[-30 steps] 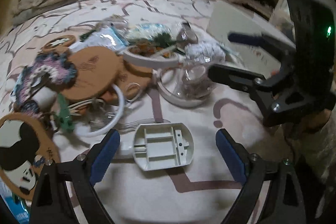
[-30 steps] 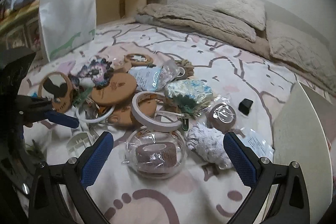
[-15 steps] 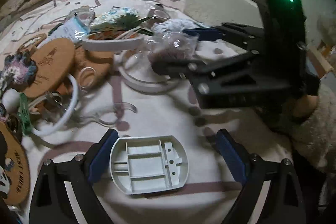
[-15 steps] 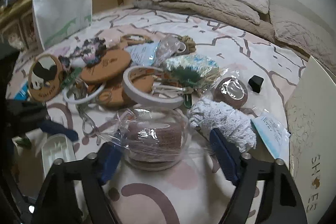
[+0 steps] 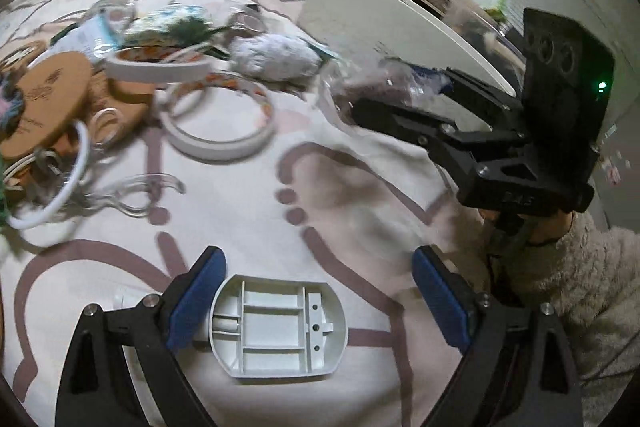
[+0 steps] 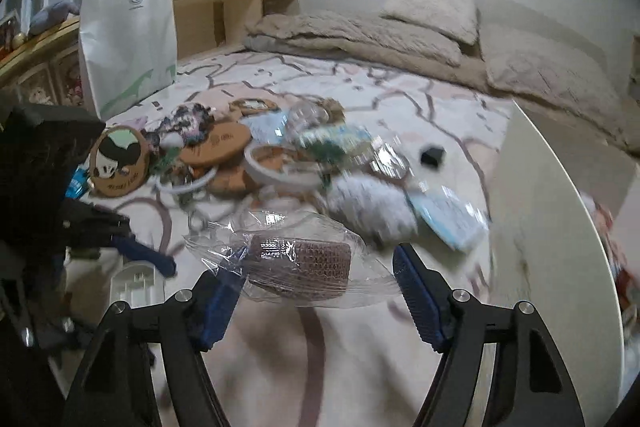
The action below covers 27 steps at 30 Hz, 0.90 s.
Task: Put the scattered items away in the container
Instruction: 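Lift the white holder with the left tool while the right tool approaches the bagged brown tape roll, then close the right gripper on the clear bag holding the brown tape roll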
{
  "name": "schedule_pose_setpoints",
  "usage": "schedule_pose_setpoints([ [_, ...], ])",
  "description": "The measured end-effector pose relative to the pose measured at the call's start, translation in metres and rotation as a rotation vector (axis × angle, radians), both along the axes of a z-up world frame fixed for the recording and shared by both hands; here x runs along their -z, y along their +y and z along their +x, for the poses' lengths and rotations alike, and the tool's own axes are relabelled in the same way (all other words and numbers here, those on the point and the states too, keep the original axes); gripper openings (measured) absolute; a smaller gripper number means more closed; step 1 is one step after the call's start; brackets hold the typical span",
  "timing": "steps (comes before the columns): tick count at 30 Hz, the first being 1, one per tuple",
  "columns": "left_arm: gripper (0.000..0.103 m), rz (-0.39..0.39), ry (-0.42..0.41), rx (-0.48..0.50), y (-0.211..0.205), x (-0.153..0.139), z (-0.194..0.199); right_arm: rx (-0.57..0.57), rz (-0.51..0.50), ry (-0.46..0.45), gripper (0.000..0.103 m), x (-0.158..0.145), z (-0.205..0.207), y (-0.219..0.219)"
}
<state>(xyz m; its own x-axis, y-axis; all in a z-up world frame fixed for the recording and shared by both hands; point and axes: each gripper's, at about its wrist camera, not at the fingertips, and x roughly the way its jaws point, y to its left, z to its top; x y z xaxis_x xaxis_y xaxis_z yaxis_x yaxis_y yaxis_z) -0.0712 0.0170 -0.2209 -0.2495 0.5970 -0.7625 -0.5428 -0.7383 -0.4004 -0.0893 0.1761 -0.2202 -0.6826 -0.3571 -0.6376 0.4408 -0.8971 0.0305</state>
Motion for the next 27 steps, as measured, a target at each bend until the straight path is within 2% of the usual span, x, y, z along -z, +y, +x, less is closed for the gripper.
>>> schedule_pose_setpoints([
  [6,0.094,-0.058,0.029,0.051,0.016,0.000,0.004,0.011,0.035,-0.039,0.074,0.020,0.028,0.011],
  [9,0.094,-0.116,0.056,0.077,0.019,0.000,0.007,-0.003,0.058,-0.062,0.074,0.033,0.034,0.009],
  [12,0.094,-0.188,0.110,0.114,0.018,0.001,0.018,-0.004,0.037,-0.099,0.074,0.046,0.037,0.012],
  [17,0.094,-0.288,0.158,0.131,0.013,0.005,0.022,-0.009,0.011,-0.110,0.075,0.049,0.036,0.015],
  [20,0.094,-0.304,0.164,0.107,0.001,0.003,0.022,-0.020,0.017,-0.104,0.079,0.050,0.038,0.013],
  [22,0.095,-0.312,0.169,0.081,-0.007,0.002,0.020,-0.036,0.026,-0.100,0.087,0.051,0.039,0.010],
  [27,0.095,-0.322,0.173,0.055,-0.018,0.002,0.020,-0.048,0.041,-0.092,0.091,0.052,0.041,0.007],
])
